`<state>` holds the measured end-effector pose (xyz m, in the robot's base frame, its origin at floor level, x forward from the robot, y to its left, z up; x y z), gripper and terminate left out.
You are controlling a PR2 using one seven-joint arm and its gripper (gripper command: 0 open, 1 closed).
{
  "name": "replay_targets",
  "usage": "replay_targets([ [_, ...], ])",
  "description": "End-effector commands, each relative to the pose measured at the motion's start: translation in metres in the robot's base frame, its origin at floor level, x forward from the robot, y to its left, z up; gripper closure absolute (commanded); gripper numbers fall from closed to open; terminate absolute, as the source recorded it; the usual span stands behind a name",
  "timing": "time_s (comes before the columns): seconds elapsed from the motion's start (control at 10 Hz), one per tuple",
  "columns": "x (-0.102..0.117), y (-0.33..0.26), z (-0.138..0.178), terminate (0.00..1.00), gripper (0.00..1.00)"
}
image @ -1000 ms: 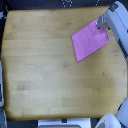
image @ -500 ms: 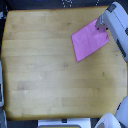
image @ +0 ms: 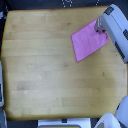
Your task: Folding a cloth
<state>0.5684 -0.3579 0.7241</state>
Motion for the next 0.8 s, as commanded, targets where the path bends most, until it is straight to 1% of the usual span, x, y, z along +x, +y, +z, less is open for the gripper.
replay_targets([
  [0.0, 0.001, 0.003, -0.003, 0.00, 1.00],
  [0.4, 0.007, 0.009, 0.006, 0.00, 1.00],
  [0.6, 0.010, 0.012, 0.015, 0.00, 1.00],
  [0.7, 0.013, 0.020, 0.029, 0.00, 1.00],
])
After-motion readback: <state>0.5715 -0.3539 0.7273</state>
